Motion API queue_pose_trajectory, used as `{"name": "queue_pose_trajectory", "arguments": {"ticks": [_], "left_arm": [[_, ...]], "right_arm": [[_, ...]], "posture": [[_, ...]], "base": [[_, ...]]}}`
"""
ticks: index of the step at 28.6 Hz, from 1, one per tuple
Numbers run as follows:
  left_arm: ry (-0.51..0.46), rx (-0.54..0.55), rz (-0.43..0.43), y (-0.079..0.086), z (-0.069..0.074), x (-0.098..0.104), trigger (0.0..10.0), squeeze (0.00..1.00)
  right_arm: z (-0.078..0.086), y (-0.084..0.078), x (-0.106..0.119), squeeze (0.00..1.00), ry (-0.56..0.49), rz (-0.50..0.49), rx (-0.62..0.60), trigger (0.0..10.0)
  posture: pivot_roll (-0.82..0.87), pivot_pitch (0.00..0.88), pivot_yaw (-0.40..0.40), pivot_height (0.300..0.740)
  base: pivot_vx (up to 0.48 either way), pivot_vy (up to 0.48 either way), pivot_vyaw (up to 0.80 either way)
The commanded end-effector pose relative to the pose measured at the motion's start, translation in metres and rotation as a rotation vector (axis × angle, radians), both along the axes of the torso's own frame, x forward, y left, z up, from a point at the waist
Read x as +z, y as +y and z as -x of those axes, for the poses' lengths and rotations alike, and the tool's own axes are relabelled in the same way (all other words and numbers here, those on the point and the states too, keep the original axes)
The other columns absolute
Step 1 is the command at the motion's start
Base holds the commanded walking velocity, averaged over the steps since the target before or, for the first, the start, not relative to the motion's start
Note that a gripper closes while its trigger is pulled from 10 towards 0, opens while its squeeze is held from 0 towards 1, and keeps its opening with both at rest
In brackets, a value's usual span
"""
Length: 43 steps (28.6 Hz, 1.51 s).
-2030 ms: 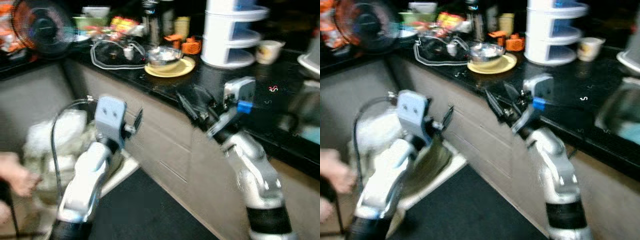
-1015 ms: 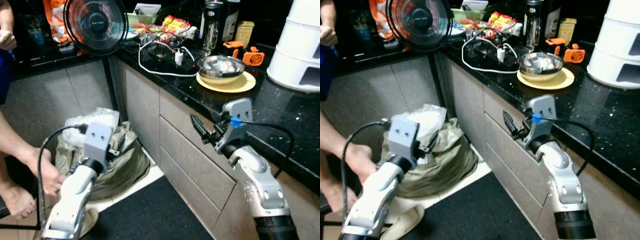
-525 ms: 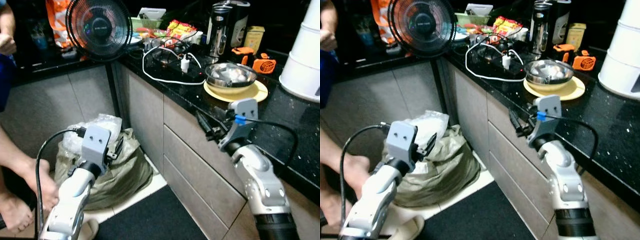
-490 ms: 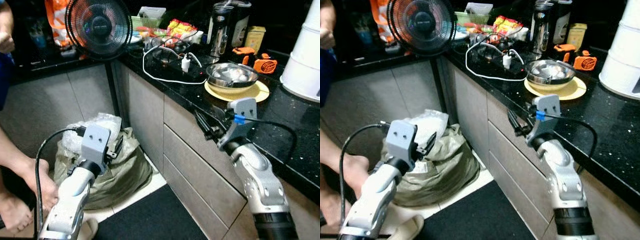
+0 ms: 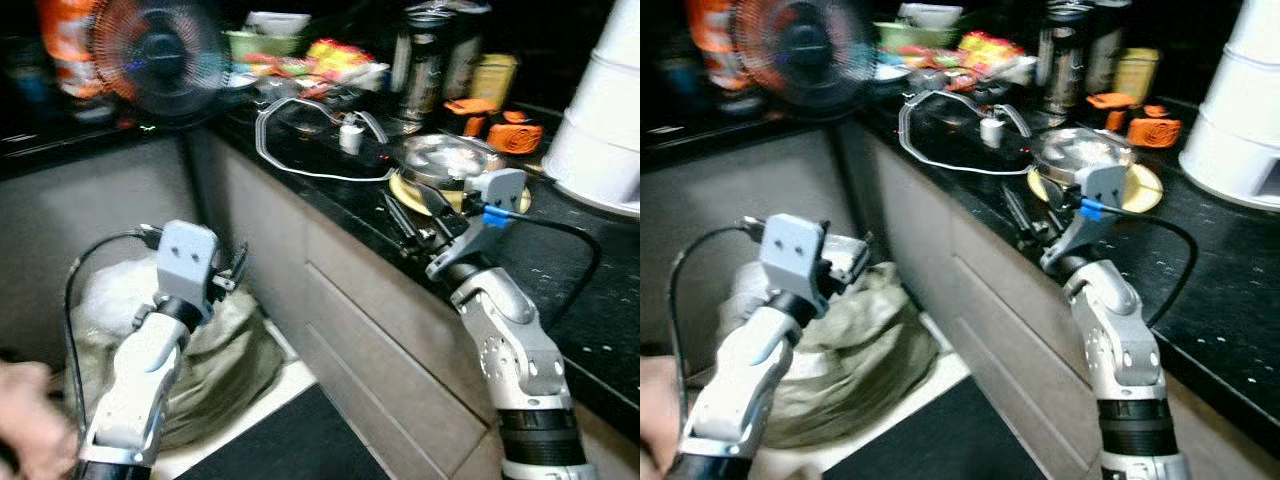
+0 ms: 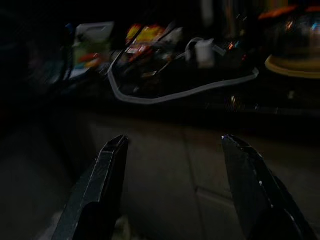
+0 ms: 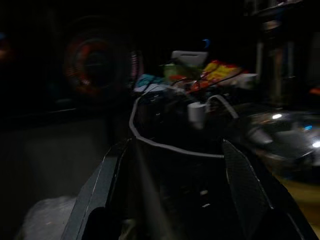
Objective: Kitchen organization
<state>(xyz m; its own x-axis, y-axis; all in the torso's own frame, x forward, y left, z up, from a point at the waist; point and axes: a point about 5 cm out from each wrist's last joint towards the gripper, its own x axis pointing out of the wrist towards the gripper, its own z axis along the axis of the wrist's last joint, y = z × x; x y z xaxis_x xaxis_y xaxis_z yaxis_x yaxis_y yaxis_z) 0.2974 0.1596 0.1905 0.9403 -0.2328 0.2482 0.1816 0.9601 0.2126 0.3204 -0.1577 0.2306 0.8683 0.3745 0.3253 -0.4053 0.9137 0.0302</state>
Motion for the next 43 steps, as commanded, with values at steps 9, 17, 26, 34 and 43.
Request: {"name": "queue_pose_trajectory", "arguments": {"ticks": [9,17,26,34,43], "left_arm": [[0.001,-0.005,0.014,-0.005,0.0,0.003,10.0,0.0],[0.005,-0.014,0.038,-0.009,0.0,0.004,10.0,0.0],[0.008,-0.037,0.056,-0.014,0.001,0.004,10.0,0.0],[0.017,-0.055,0.059,-0.018,0.002,0.003,10.0,0.0],[0.021,-0.078,0.057,-0.023,0.002,0.002,10.0,0.0]], "right_arm": [[-0.001,0.006,0.013,0.0,-0.046,0.049,0.021,10.0],[-0.003,0.004,0.026,0.0,-0.08,0.035,0.023,10.0],[-0.003,-0.02,0.065,0.0,-0.161,-0.167,0.028,10.0],[-0.003,-0.033,0.077,0.0,-0.196,-0.124,0.004,10.0],[-0.023,-0.069,0.082,0.0,-0.033,0.181,-0.253,10.0]], "posture": [[-0.01,0.0,0.032,0.74],[-0.01,0.0,0.03,0.74],[-0.01,0.0,0.028,0.74],[-0.01,0.0,0.024,0.74],[-0.01,0.0,0.022,0.74]], "base": [[0.48,0.0,0.0],[0.443,0.0,0.0],[0.036,0.0,0.0],[0.0,0.0,0.0],[0.0,0.0,-0.12]]}}
